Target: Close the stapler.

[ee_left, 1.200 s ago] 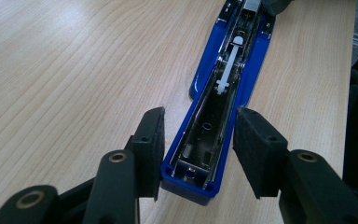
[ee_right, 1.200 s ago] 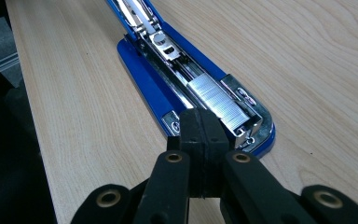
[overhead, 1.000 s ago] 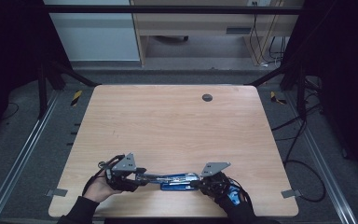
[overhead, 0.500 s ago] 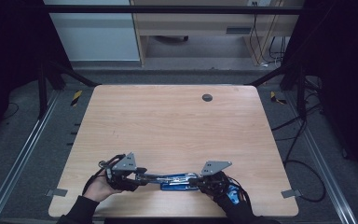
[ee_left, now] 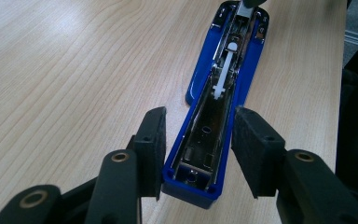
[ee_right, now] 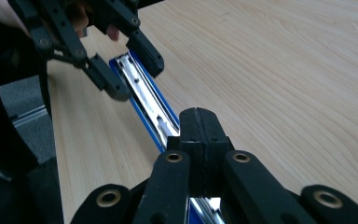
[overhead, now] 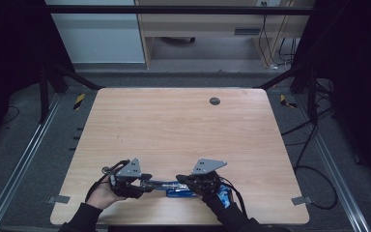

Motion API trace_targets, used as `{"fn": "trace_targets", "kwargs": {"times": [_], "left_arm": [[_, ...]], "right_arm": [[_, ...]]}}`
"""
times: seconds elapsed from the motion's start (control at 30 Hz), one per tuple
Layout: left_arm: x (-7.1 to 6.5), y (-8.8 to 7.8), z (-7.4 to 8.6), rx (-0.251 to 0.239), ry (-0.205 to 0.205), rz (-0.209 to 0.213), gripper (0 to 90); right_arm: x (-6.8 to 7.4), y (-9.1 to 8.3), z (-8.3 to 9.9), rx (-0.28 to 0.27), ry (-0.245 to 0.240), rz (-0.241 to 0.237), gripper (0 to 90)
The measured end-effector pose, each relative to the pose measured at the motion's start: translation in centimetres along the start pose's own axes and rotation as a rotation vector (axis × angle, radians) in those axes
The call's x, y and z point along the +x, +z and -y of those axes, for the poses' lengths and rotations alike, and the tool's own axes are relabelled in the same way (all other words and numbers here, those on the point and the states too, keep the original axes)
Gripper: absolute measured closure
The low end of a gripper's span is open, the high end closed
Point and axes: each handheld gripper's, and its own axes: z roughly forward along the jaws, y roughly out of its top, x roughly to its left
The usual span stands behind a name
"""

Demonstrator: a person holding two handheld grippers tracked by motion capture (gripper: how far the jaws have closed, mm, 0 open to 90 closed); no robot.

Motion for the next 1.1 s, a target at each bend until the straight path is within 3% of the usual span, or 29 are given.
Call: {"fn": "trace_targets", "kwargs": {"times": [0.43, 0.83, 1.1], "left_arm": [[-0.1, 0.0, 0.0, 0.001, 0.004, -0.002, 55.3], [-0.1, 0.0, 0.0, 0.001, 0.001, -0.003, 55.2], [-0.1, -0.7, 0.0, -0.017, -0.007, -0.014, 55.3]], "right_arm": [[1.4, 4.3, -1.1, 0.019, 0.002, -0.034, 90.0], [2.2, 5.6, -0.9, 0.060, -0.018, -0.045, 90.0], [2.0, 5.6, -0.9, 0.056, -0.013, -0.046, 90.0]]}}
